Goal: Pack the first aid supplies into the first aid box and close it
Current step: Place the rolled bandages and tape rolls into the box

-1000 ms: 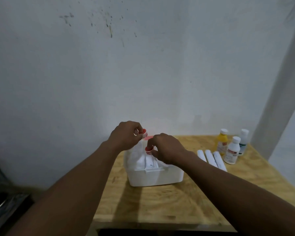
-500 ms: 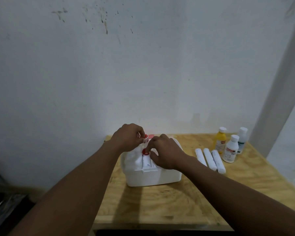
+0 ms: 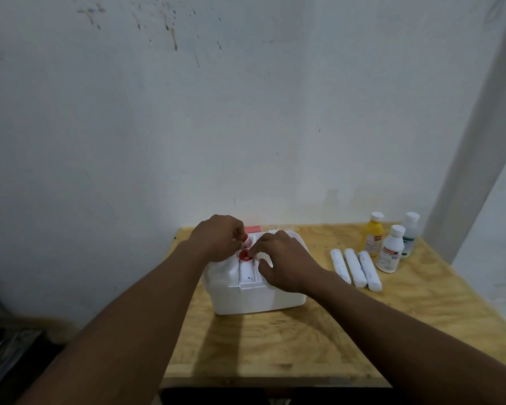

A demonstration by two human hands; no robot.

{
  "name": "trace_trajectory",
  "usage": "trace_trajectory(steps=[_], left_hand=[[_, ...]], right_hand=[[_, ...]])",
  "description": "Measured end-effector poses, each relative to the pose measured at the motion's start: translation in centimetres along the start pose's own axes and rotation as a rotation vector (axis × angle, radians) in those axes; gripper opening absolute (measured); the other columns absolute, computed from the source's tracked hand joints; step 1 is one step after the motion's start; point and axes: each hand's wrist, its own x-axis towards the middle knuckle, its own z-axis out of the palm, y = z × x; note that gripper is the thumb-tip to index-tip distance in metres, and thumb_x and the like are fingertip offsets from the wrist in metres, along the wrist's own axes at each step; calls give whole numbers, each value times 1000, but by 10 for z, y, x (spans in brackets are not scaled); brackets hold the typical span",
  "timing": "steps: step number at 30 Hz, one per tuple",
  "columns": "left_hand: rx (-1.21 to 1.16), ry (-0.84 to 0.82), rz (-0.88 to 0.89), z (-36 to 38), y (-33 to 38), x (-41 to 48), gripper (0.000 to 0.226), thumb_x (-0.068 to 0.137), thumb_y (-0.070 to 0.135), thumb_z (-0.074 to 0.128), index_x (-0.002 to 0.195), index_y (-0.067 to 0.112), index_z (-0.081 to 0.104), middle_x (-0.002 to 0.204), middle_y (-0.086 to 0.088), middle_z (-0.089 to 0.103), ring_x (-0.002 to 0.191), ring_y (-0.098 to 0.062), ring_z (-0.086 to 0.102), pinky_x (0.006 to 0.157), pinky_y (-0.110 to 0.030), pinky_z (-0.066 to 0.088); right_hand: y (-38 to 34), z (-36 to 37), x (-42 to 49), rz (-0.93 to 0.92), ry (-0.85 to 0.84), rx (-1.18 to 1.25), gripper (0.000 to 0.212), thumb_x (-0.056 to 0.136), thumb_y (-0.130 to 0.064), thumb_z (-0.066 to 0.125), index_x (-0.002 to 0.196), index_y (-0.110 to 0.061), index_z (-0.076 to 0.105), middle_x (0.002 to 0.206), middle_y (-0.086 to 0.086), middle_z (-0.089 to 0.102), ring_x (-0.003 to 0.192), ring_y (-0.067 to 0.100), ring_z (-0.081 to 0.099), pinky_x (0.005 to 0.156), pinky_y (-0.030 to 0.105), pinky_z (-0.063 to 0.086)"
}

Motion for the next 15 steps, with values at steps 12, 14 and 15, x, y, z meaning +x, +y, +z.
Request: trace_trajectory(steps=[12,14,15], left_hand=[[117,-83,-12,-2,10,2,23,91,34,64,106,28,79,112,5,75,102,-18,65,90,-41,55],[118,-58,-2,-5,13,1,23,90,33,65,106,26,79,112,5,73,103,-19,64,88,-39,55],[116,-39,10,-7,16,1,22,89,33,65,106,26,78,112,5,72,104,-19,63,88,-39,55]], right_hand=[[8,-3,-2,-1,39,12,33,86,-25,53,114,-29,69,125,-5,67,117,18,54,102,40,45],[13,-9,-3,25,79,16,29,88,-24,54,113,-27,69,119,-4,67,112,17,55,98,37,47],[15,-15,-3,42,96,23,27,88,-23,55,112,-26,68,116,-3,67,108,16,55,94,36,48]])
